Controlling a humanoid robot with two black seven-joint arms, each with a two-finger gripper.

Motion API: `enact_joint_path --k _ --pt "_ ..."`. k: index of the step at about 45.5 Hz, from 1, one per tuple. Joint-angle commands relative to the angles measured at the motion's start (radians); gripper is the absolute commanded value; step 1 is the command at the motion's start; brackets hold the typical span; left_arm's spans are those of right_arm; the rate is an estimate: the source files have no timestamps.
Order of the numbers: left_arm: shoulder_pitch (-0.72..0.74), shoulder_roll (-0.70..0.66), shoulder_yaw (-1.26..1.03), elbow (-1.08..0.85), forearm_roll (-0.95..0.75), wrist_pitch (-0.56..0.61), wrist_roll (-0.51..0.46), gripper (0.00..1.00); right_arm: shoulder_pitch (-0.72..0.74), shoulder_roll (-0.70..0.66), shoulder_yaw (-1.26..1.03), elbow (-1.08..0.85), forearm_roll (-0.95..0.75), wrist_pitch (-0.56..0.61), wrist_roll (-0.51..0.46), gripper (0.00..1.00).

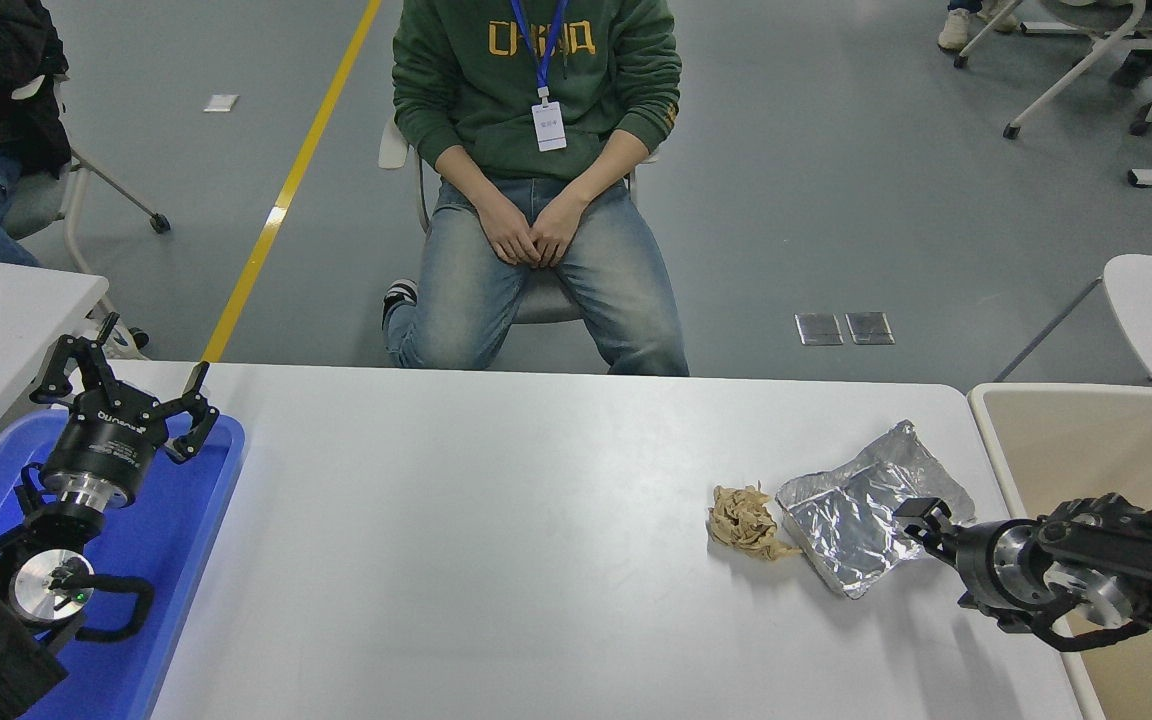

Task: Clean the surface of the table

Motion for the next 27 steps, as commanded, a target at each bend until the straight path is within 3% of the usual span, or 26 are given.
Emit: enact_joint_path --k 1,7,16,18,25,27 --pt "0.0 0.0 0.0 0.0 0.0 0.0 0.0 1.0 0.001 0.049 -0.001 -0.053 0.002 0.005 -0.001 0.91" --pt "0.0 0.0 0.0 0.0 0.0 0.0 0.0 1.0 0.0 0.091 -0.01 -0.102 -0.014 0.008 -0.001 0.83" --pt "0.0 0.0 0.0 0.0 0.0 0.0 0.0 1.0 0.001 0.112 -0.02 -0.128 -0.019 0.03 -0.001 0.57" --pt "0.0 0.0 0.0 0.0 0.0 0.0 0.0 1.0 0.001 0.112 -0.021 -0.128 -0.019 0.036 -0.001 0.5" --pt "0.0 0.0 0.0 0.0 0.0 0.0 0.0 1.0 0.021 0.111 -0.044 -0.129 -0.031 0.066 -0.018 0.05" --pt "0.0 0.0 0.0 0.0 0.0 0.0 0.0 1.0 0.027 0.109 -0.05 -0.128 -0.033 0.071 -0.021 0.0"
